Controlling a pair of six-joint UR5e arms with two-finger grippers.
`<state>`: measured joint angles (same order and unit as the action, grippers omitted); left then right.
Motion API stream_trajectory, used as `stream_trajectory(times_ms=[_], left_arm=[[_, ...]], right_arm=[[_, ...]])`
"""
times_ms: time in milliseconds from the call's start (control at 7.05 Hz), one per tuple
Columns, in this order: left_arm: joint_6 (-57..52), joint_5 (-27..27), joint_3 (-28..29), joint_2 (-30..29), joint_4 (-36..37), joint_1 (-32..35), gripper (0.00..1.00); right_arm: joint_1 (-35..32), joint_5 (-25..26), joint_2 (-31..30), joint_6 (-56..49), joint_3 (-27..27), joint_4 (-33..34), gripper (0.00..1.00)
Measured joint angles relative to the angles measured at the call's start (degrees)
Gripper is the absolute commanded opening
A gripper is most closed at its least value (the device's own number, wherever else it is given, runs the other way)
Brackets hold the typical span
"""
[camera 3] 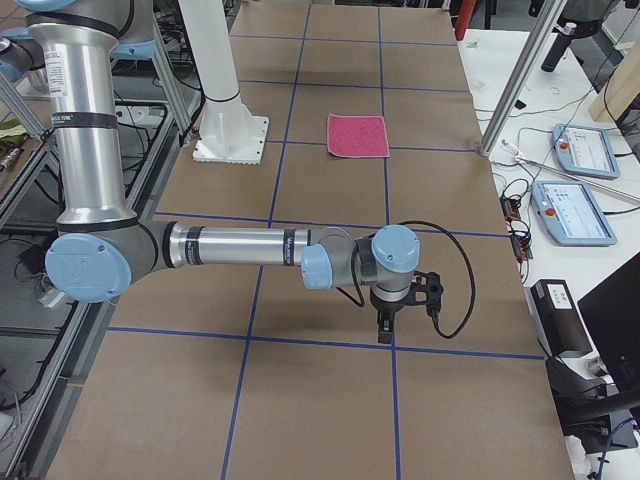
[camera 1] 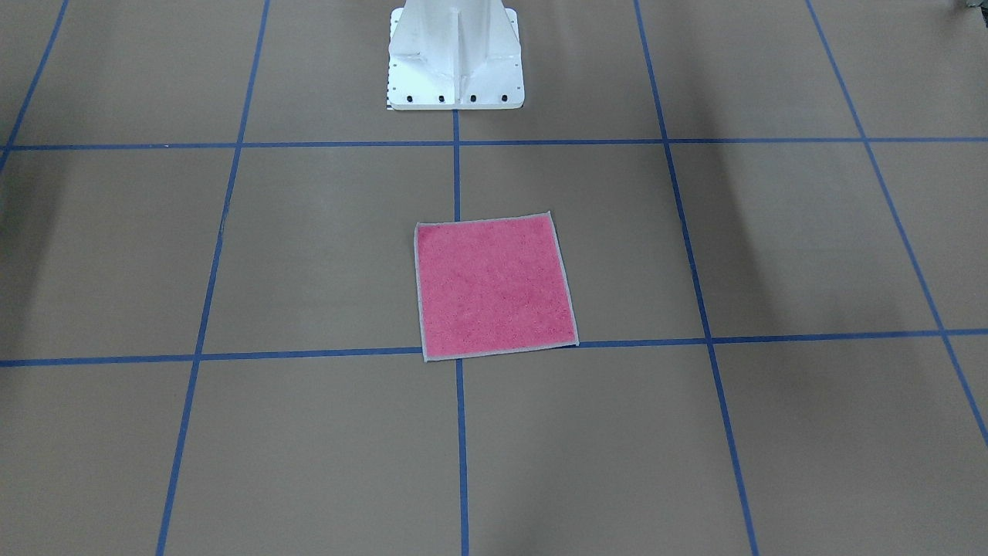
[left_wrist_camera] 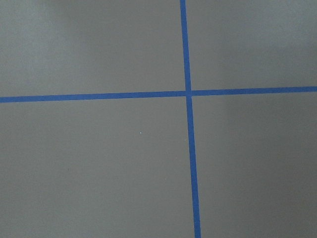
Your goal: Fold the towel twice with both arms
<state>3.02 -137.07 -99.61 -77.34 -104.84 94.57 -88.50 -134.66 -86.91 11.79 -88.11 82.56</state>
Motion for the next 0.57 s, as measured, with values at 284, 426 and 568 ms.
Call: stream_trajectory(times_ms=[284,426,568], left_arm=[[0.0,-0.3,-0.6,-0.1,0.0,0.0,1.0],[0.1,-0.3,-1.1,-0.4,-0.1,0.0,1.0],[0.1,-0.8,-1.7,-0.6,0.0,-0.1,1.0]], right_arm=[[0.6,-0.5,-0.2,0.3,-0.7,-1.6,1.0],[1.2,-0.6,-0.4,0.4,-0.9,-4.0,1.0],[2.2,-0.7,-0.9,0.4,-0.9,-7.2,1.0]])
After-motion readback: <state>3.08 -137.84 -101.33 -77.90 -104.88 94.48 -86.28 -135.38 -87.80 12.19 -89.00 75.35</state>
